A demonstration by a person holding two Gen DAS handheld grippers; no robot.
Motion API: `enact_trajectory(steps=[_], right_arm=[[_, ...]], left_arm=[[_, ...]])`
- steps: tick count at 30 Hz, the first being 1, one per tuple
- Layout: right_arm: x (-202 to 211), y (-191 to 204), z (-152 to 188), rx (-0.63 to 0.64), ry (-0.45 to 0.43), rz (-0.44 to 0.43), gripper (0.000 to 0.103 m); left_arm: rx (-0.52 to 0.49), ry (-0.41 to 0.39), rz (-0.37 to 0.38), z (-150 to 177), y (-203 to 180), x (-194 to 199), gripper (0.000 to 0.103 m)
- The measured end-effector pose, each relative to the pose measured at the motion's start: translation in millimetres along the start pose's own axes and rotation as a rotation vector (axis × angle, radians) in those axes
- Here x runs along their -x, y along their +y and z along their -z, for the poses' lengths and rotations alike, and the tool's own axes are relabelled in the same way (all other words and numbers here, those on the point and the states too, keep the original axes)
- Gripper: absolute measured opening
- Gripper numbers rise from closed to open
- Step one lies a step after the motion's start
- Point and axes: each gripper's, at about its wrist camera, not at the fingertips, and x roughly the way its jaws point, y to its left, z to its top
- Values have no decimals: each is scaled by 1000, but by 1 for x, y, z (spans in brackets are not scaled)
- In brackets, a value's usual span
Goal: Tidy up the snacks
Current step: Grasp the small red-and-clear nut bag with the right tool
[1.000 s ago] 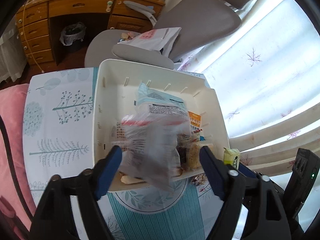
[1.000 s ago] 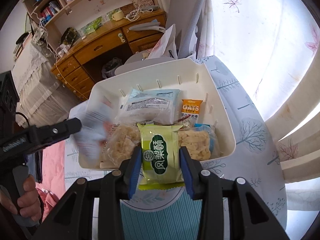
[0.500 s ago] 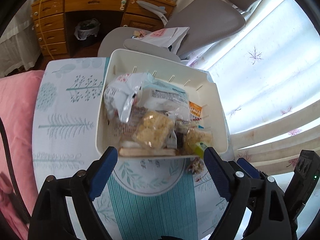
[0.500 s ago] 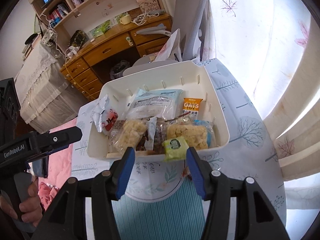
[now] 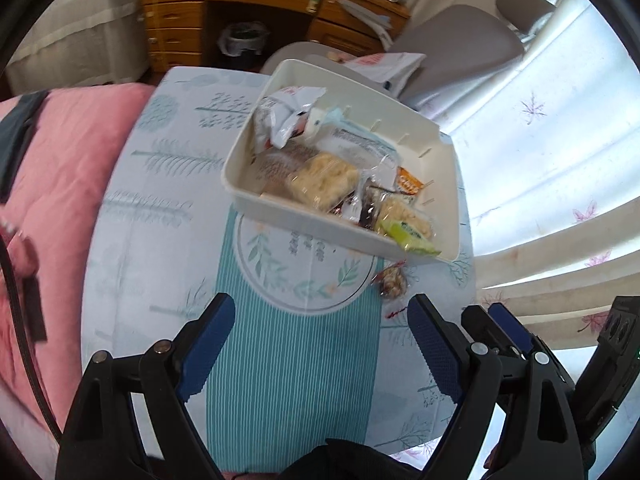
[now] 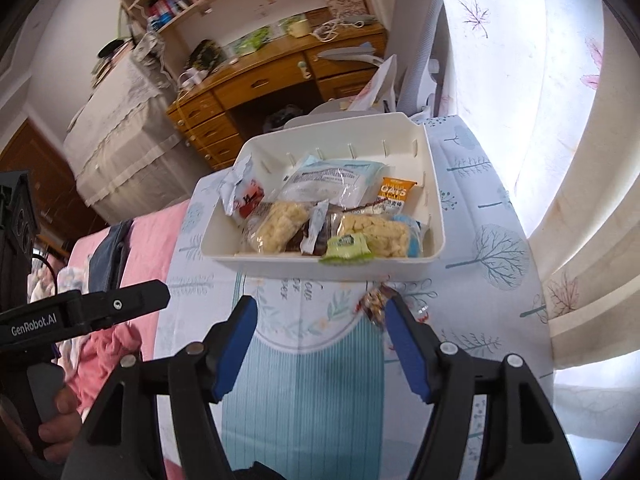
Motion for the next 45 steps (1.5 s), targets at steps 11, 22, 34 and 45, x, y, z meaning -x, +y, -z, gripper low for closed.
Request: enact_trajectory(steps=[11, 22, 34, 45], right_arm=[[-3, -21, 39, 130, 46, 9, 67], [-53, -32, 71, 313, 9, 77, 67], [-119, -38, 62, 443, -53, 144, 67], [-153, -32, 65, 529, -30, 156, 67]], left_arm=[[142, -58, -122, 71, 4, 13, 87], [221, 7, -266, 111, 17, -12, 87], [263, 28, -354, 100, 30, -28, 87], [259, 91, -397, 89, 29, -56, 87]])
